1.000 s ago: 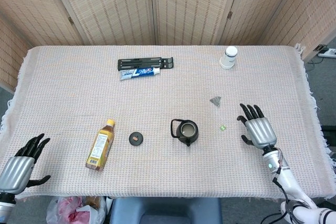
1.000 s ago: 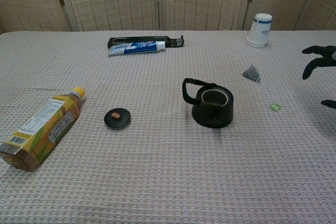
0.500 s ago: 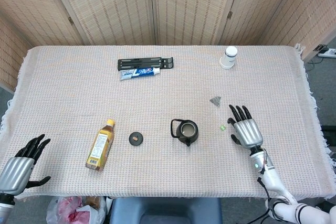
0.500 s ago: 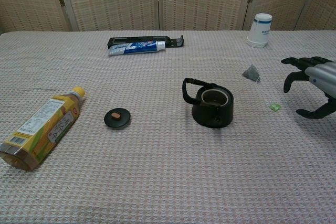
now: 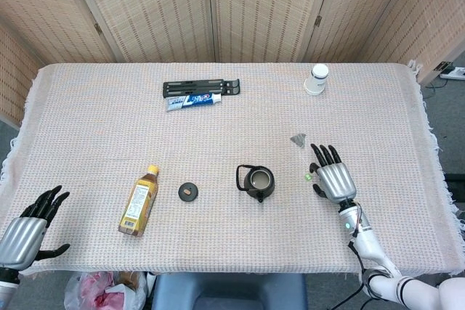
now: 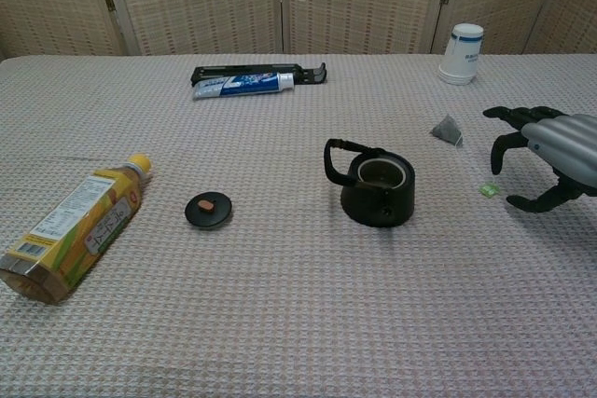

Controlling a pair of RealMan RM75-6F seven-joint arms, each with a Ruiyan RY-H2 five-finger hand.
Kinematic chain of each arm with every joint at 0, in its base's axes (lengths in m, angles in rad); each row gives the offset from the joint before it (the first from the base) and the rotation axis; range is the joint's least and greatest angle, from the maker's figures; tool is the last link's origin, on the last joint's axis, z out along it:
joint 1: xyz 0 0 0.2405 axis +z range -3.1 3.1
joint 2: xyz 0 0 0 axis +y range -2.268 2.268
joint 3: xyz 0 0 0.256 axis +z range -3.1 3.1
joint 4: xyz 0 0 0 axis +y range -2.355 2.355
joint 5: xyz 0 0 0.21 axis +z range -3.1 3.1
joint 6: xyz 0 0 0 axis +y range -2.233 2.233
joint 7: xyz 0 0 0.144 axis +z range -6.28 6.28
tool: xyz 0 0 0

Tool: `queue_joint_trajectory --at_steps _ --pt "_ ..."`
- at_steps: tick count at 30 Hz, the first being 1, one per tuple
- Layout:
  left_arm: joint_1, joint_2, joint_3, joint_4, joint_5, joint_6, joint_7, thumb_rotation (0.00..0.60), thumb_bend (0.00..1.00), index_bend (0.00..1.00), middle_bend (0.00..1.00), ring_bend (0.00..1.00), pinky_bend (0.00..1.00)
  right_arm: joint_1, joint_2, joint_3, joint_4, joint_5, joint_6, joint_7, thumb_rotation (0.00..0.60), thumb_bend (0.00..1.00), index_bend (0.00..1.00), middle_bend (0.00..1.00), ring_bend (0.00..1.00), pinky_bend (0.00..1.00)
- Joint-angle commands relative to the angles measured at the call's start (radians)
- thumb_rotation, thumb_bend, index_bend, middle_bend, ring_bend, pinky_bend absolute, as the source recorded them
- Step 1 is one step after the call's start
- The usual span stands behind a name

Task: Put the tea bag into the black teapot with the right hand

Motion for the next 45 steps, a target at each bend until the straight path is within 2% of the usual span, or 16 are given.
queue_joint_trajectory --at_steps 1,11,34,45 --pt "-0.001 -0.001 -0.001 0.0 -0.003 -0.002 0.001 0.6 0.06 0.0 0.0 0.0 0.25 0.01 -0.006 0.007 0.011 0.01 -0.016 0.005 0.6 0.22 0.46 0.0 0.0 0.0" --pt "-0.001 0.0 -0.003 0.001 -0.005 -0.004 0.0 0.6 0.06 0.0 0.0 0.0 0.25 0.036 -0.021 0.011 0.04 0.023 -0.053 0.003 0.6 0.22 0.47 0.0 0.0 0.0" --pt "0.001 0.001 -0.004 0.009 0.003 0.007 -0.019 0.6 0.06 0.0 0.0 0.0 0.25 0.071 -0.011 0.022 0.001 0.083 -0.125 -0.07 0.6 0.23 0.49 0.0 0.0 0.0" --pt "0.001 0.0 -0.005 0.012 0.003 0.008 -0.022 0.6 0.06 0.0 0.0 0.0 0.25 0.081 -0.011 0.023 -0.01 0.1 -0.138 -0.081 0.6 0.25 0.53 0.0 0.0 0.0"
